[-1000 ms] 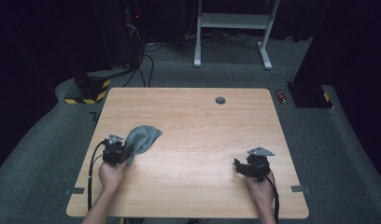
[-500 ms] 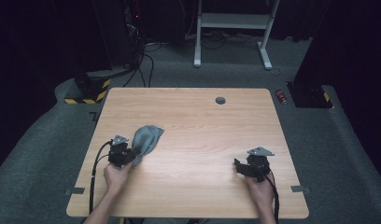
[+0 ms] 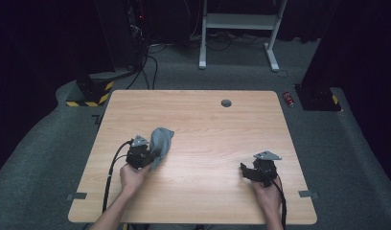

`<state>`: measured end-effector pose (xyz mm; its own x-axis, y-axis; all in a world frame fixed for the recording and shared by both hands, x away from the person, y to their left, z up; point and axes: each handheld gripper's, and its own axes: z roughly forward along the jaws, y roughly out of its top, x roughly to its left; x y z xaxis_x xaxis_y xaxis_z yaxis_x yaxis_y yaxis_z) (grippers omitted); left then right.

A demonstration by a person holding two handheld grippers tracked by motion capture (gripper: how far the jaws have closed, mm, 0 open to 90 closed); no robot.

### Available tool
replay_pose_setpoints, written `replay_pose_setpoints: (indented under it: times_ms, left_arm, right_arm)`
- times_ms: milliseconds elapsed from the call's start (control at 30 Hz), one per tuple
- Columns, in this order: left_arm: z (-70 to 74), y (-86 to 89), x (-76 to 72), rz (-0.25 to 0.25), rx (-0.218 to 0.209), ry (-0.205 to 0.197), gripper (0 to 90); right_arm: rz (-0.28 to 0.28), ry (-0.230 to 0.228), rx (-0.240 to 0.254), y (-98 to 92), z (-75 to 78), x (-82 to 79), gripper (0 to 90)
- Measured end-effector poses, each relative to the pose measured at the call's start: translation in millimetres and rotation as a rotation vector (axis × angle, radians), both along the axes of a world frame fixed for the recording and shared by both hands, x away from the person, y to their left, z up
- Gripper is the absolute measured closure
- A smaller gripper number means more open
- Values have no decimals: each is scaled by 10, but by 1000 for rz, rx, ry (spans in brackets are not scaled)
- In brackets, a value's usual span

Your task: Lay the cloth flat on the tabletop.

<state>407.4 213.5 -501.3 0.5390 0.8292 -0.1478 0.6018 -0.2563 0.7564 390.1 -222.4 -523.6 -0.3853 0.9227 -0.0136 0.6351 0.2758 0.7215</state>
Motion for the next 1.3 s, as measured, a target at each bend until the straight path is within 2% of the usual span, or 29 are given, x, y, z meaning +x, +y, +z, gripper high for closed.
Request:
replay_pose_setpoints:
  times_ms: [33,200,267,300,400,533,633,733,800,833,867,900,1067,1100,1133,1267,1300]
  left_arm:
    - [8,-77,6,-27,3,-4,850]
    - [31,-292,43,-93,1,-9,849]
    - [30,-328,54,-104,1,-9,849]
    - [23,-410,60,-119,-7,-8,849]
    - [17,-490,60,-140,-9,-9,849]
    - [-3,-683,53,-190,-8,-8,849]
    - [-3,-751,52,-213,-5,-11,849]
    - [-8,-889,43,-248,-21,-15,849]
    - [-11,-926,43,-260,-19,-14,849]
    - [-26,-1007,41,-283,-13,-13,848]
    - [-26,-1007,41,-283,-13,-13,846]
    - [-47,-1089,33,-297,-6,-10,839]
    - [-72,-1169,22,-299,3,4,683]
    - [-51,-1177,7,-288,-6,27,635]
    - [-28,-1177,-7,-284,-1,29,590]
    - [59,-1128,-71,-278,19,23,499]
    - [123,-1059,-109,-269,21,18,486]
  right_arm:
    - [2,-1,-1,-1,0,1,260]
    - [0,0,1,0,0,0,260]
    - [0,0,0,0,0,0,259]
    - [0,0,0,0,0,0,260]
    - [0,0,0,0,0,0,260]
    - [0,0,0,0,0,0,260]
    - [0,0,0,0,0,0,260]
    - [0,0,0,0,0,0,260]
    - [0,0,0,0,0,0,260]
    - [0,0,0,0,0,0,260]
    - [0,0,0,0,0,0,260]
    - [0,0,0,0,0,0,260]
    - [1,0,-1,-1,0,1,260]
    - [0,0,0,0,0,0,260]
    - [0,0,0,0,0,0,260]
    - [0,0,0,1,0,0,262]
    - [8,-4,-2,0,1,-3,284]
